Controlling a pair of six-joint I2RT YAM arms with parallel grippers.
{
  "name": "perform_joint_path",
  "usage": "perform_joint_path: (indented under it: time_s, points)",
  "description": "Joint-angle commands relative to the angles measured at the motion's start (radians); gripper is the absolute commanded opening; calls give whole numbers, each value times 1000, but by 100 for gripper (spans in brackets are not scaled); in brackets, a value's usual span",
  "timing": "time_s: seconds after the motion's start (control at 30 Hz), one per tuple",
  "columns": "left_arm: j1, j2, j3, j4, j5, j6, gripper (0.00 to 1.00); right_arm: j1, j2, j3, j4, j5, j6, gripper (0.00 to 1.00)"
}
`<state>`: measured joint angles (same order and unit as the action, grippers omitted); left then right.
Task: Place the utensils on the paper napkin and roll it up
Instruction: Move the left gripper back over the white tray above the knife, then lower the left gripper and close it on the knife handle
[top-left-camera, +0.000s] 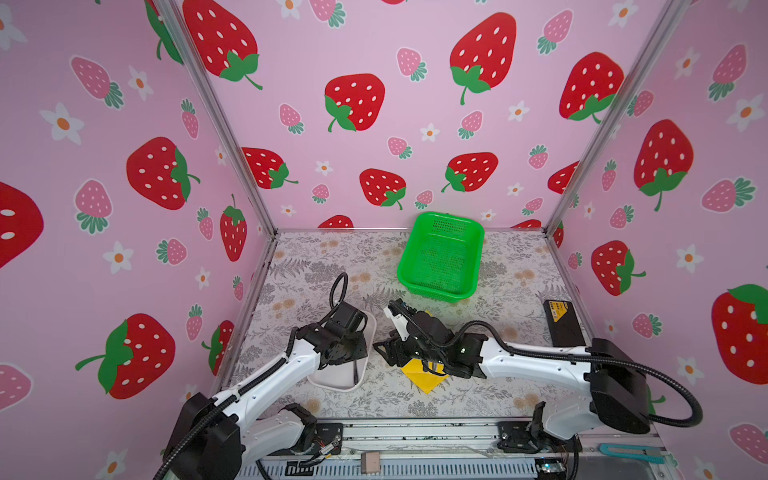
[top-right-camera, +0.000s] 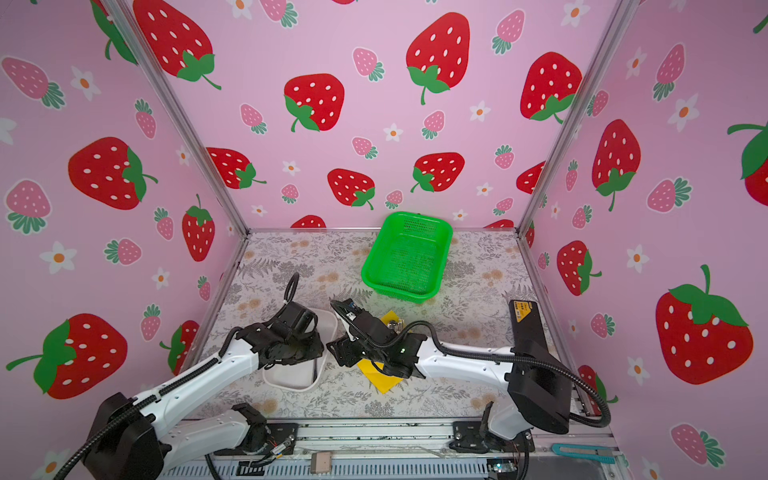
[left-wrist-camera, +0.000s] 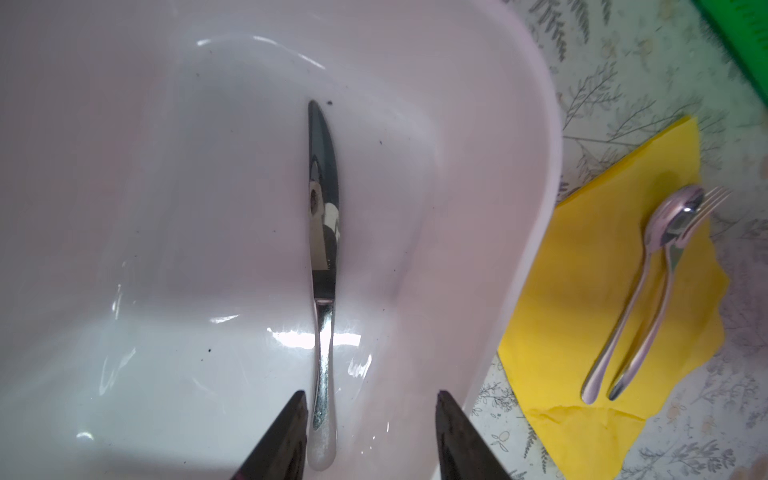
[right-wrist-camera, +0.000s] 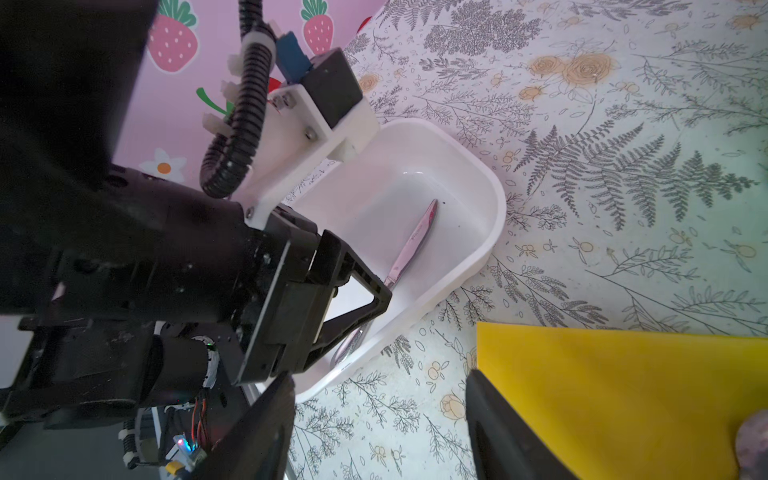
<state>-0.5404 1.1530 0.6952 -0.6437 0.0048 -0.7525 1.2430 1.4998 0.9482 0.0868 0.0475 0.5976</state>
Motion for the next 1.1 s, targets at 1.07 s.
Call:
perform_joint_path:
  time_s: [1.07]
  points:
    - [136,404,112,-95,-15,150,15,-120,-12,-183,55,32,313,69]
